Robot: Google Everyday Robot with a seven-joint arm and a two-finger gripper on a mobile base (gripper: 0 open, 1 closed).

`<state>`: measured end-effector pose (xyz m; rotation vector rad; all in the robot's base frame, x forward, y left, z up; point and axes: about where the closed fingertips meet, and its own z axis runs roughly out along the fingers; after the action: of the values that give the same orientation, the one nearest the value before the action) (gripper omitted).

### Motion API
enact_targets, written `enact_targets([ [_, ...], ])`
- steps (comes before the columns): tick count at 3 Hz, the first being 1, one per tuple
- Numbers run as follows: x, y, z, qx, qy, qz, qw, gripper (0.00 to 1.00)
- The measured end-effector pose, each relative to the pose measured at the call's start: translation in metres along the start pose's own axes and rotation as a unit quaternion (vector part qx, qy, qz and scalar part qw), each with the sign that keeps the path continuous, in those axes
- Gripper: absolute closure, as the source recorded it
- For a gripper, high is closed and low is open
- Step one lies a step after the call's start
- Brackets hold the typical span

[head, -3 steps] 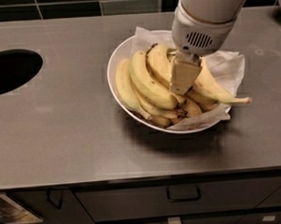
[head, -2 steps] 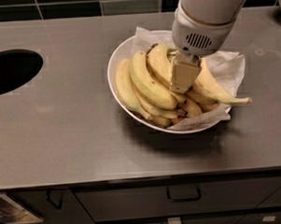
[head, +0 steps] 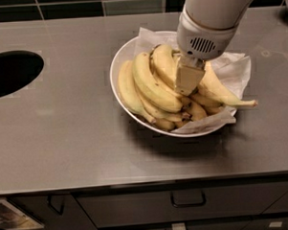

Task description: Pick banana from white bowl

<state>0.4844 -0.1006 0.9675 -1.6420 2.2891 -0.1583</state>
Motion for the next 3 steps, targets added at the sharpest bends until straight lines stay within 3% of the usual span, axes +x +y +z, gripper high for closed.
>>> enact_targets([
  [2, -0.0036, -0.0027, 0.0058, -0.008, -0.011, -0.003, 0.9999, 0.51],
  [3, -0.0039, -0.0031, 0.0045, -0.008, -0.011, -0.003, 0.9999, 0.7],
])
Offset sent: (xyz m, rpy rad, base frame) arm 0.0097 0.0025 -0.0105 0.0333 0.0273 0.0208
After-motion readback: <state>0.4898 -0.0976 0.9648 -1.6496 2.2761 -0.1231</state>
